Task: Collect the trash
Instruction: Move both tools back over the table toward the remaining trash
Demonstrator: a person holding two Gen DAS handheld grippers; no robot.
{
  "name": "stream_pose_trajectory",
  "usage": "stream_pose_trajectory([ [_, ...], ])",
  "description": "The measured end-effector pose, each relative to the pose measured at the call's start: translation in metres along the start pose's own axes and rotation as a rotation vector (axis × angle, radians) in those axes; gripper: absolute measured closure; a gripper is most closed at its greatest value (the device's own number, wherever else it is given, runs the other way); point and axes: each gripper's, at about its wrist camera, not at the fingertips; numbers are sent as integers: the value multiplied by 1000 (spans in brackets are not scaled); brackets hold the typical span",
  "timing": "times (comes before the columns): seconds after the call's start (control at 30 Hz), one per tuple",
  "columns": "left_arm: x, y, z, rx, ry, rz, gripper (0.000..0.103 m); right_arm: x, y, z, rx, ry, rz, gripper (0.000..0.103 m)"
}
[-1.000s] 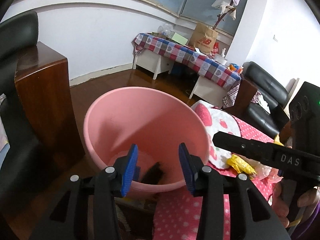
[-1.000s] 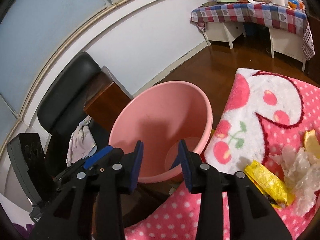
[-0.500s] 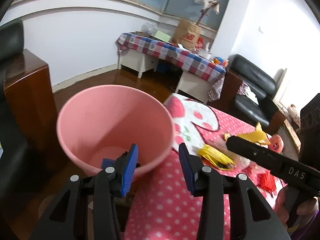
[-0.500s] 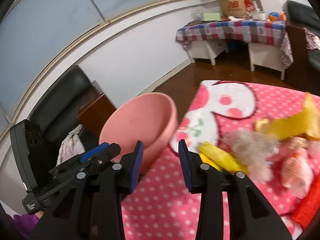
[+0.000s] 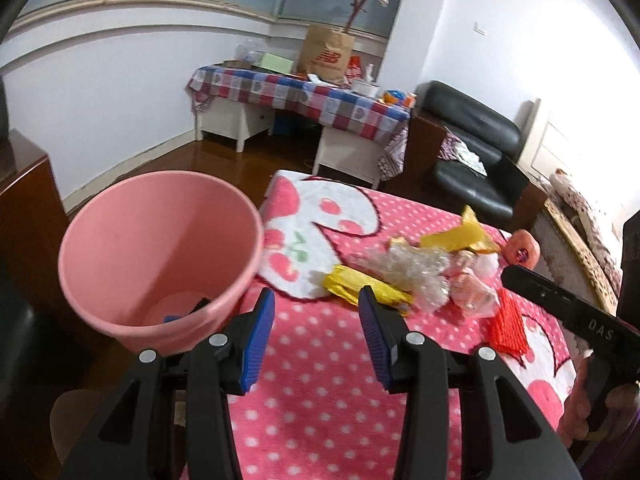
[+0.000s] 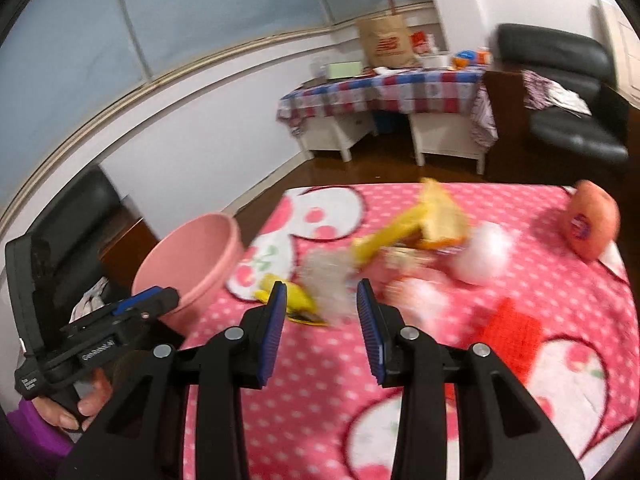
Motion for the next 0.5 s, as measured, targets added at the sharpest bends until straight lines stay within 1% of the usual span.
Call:
stream_pose_trajectory([
  [0.07,-8,-2,1,4,-17,-11,60,-17,7,0,-15,-32,-28,66],
  [0.2,-28,-11,6,14,-49,-53,60,-43,14,-1,-30,-91,-57,66],
  [0.4,-62,-29,12,46,-105,-111,60,-68,21,-7,-46,-132,-79,66],
  [0.5,-81,-43,17,52,-146,-115,60,-78,23,-10,-47,-150,-80,66],
])
Point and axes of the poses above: each gripper's, at about its wrist camera, not at the fingertips, and y roughly against the way its jaws point, x to its left, z to its top, and after that the axes turned 8 degrees about -y, right-handed
